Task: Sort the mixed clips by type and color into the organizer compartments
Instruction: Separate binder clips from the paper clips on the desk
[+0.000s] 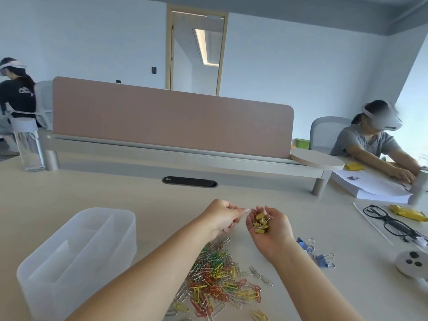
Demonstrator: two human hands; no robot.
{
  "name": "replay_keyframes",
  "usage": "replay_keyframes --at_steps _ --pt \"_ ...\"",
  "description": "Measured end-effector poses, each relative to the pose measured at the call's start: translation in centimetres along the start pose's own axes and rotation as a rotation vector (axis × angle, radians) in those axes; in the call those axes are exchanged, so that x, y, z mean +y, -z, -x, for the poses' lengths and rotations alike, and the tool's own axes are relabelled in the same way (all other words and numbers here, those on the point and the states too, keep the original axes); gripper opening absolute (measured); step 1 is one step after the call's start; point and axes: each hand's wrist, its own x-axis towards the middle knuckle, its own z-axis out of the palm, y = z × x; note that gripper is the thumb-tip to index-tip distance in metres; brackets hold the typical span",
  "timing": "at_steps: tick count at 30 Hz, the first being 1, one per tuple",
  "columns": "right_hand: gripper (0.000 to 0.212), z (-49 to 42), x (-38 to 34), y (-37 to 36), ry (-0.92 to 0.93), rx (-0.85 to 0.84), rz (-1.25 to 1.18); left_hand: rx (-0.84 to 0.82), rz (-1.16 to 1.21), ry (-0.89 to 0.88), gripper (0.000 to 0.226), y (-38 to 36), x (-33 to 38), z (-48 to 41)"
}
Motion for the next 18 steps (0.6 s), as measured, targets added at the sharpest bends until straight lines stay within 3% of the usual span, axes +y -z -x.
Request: replay_keyframes --at_steps 4,8,12,18 --pt "0.03 -4.0 1.3 0.4 0.219 0.197 0.355 0.083 -0.169 -0.039 0.026 -1.3 -0.5 -1.8" --pt "0.029 -5.4 2.1 1.3 0.406 0.183 0.76 0.151 -0.296 -0.058 0.017 -1.9 -1.2 -3.5" --pt "0.025 -5.6 2.3 1.5 0.481 0.145 0.883 0.179 -0.367 -0.052 0.022 -2.3 -2.2 -4.8" --pt "0.034 -5.6 2.2 1.9 0.514 0.1 0.795 0.17 -0.385 -0.073 0.021 -2.8 -2.5 -5.5"
